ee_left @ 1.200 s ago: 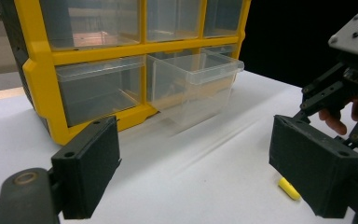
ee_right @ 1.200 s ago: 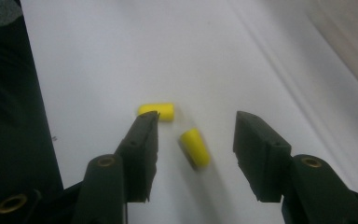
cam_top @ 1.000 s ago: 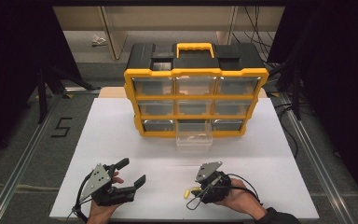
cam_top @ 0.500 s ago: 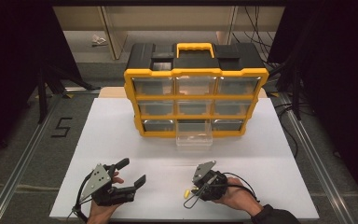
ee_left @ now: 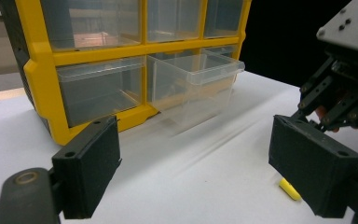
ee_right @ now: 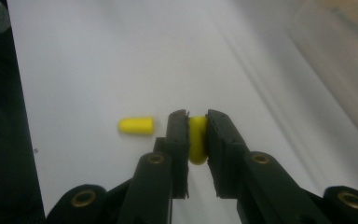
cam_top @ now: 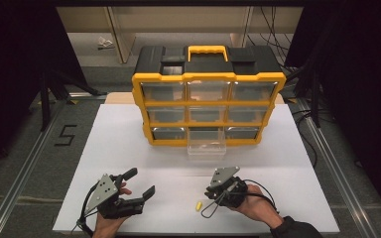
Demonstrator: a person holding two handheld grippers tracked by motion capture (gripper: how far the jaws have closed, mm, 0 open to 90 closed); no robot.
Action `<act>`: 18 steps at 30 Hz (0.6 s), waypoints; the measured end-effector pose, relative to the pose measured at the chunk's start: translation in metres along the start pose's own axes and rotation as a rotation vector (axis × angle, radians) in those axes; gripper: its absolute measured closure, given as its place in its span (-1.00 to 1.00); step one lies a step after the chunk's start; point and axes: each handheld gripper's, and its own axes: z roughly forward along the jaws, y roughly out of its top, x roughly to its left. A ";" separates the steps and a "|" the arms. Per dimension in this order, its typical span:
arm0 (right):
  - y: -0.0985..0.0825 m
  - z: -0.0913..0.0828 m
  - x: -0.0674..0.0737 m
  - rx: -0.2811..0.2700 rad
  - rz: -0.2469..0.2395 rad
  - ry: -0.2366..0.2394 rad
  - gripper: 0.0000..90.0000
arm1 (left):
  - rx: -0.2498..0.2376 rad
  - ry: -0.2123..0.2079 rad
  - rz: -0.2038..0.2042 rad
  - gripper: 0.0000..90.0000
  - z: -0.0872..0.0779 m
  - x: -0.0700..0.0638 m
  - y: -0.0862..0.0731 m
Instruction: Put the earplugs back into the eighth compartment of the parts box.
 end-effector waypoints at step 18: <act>0.015 -0.033 -0.024 -0.177 0.073 -0.090 0.77 | -0.008 0.006 0.001 -0.65 -0.001 0.000 0.000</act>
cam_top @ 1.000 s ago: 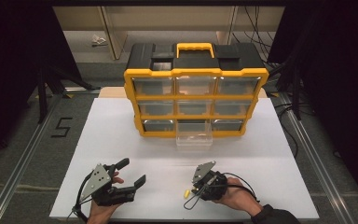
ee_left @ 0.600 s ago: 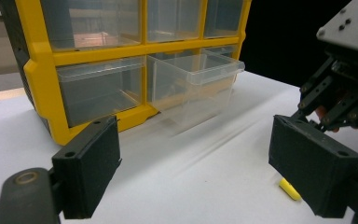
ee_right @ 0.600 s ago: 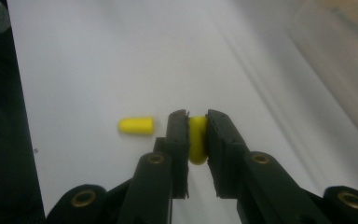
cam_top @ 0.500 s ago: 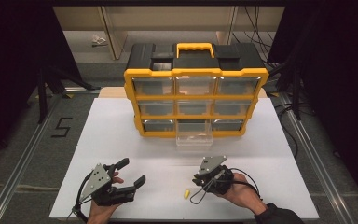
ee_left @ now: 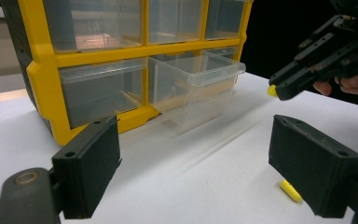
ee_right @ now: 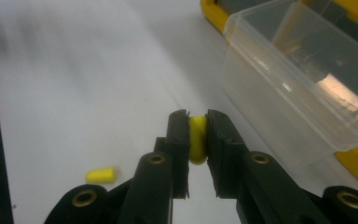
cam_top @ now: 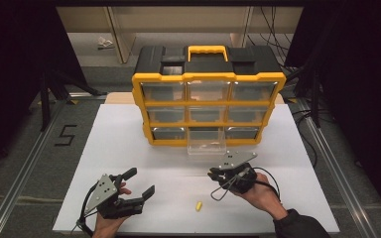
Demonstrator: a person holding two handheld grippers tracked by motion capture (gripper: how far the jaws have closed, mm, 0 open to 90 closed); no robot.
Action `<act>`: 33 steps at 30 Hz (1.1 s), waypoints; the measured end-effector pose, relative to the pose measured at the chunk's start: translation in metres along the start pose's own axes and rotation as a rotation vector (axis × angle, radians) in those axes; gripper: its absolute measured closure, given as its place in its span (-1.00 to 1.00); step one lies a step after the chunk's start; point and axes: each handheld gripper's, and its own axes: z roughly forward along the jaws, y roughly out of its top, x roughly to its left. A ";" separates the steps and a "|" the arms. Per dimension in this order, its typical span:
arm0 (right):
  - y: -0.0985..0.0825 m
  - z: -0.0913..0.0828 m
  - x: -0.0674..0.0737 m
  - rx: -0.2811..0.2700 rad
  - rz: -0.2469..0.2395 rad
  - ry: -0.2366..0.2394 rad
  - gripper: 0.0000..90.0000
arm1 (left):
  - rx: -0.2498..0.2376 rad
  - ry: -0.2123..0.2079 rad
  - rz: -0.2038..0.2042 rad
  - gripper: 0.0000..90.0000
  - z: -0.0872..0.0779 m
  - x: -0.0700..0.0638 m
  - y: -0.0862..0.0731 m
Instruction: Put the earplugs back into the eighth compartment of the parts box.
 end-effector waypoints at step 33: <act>0.032 0.005 -0.048 -0.120 0.115 -0.124 0.78 | -0.005 0.001 0.000 -0.65 -0.001 0.000 0.000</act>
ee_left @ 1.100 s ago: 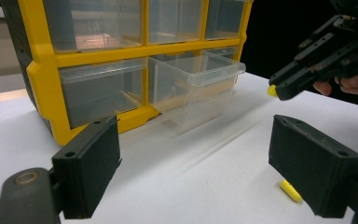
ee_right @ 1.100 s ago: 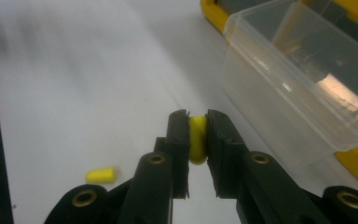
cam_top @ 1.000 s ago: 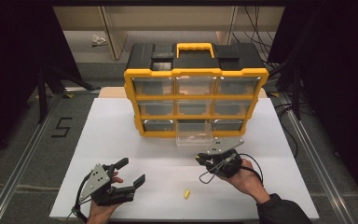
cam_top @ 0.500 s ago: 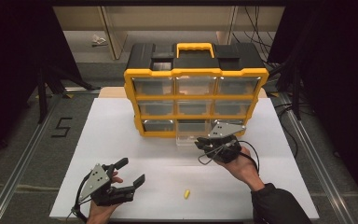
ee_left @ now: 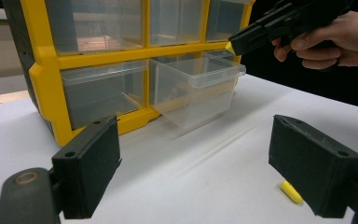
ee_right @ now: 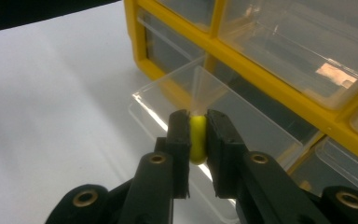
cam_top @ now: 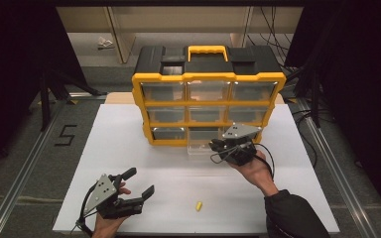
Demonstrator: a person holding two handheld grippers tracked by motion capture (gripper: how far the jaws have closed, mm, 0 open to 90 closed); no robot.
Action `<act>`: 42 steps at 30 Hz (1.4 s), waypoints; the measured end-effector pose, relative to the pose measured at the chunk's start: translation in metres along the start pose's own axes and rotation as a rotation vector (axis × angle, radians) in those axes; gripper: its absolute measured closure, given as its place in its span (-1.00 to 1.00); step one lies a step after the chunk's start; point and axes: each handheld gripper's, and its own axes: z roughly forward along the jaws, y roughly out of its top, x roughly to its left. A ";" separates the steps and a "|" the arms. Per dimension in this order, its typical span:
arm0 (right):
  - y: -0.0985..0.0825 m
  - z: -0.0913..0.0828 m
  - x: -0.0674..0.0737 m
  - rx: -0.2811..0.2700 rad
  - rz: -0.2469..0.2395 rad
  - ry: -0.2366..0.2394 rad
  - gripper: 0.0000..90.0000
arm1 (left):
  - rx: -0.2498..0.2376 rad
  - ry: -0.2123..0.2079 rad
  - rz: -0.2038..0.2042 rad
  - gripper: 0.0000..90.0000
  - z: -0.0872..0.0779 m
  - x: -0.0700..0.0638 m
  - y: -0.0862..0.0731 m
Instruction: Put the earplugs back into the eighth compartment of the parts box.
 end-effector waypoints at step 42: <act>0.009 -0.011 0.009 -0.036 0.025 0.022 0.00 | -0.003 -0.004 0.000 -0.65 0.000 0.000 0.000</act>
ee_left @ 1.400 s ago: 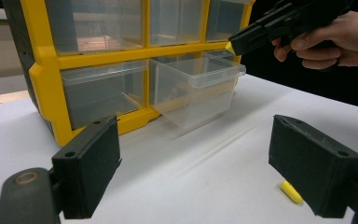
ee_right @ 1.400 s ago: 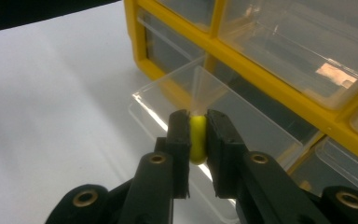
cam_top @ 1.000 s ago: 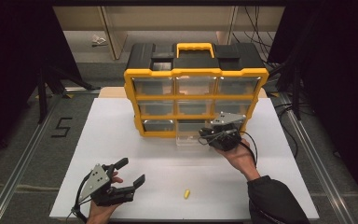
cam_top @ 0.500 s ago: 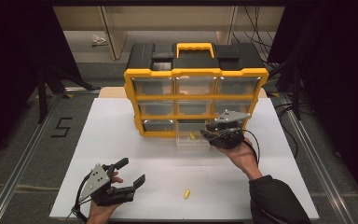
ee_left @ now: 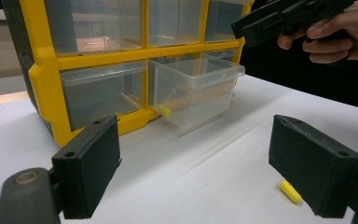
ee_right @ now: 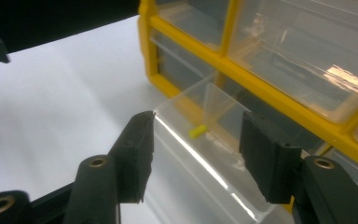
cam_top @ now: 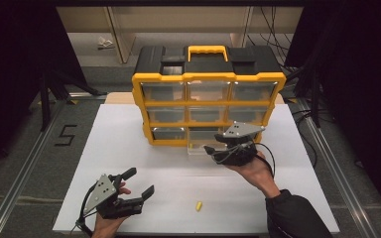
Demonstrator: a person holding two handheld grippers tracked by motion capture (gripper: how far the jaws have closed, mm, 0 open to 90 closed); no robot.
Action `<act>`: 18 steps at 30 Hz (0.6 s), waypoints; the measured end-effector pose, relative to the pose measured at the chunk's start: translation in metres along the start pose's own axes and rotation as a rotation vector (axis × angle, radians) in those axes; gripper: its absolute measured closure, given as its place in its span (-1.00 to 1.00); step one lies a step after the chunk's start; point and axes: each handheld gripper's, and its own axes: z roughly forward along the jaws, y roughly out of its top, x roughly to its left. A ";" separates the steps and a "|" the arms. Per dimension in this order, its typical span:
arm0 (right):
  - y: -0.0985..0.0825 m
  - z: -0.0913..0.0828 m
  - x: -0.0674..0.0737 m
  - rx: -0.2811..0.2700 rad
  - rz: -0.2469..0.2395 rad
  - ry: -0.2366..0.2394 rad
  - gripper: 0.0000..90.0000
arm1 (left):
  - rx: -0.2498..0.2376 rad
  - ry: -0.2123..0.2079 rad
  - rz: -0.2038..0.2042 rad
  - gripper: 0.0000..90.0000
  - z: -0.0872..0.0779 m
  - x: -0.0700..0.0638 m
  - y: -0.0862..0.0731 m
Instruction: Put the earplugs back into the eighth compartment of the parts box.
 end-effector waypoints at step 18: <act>-0.013 -0.005 0.031 0.038 -0.057 0.088 -0.34 | -0.003 0.000 0.001 -0.65 0.000 0.000 0.000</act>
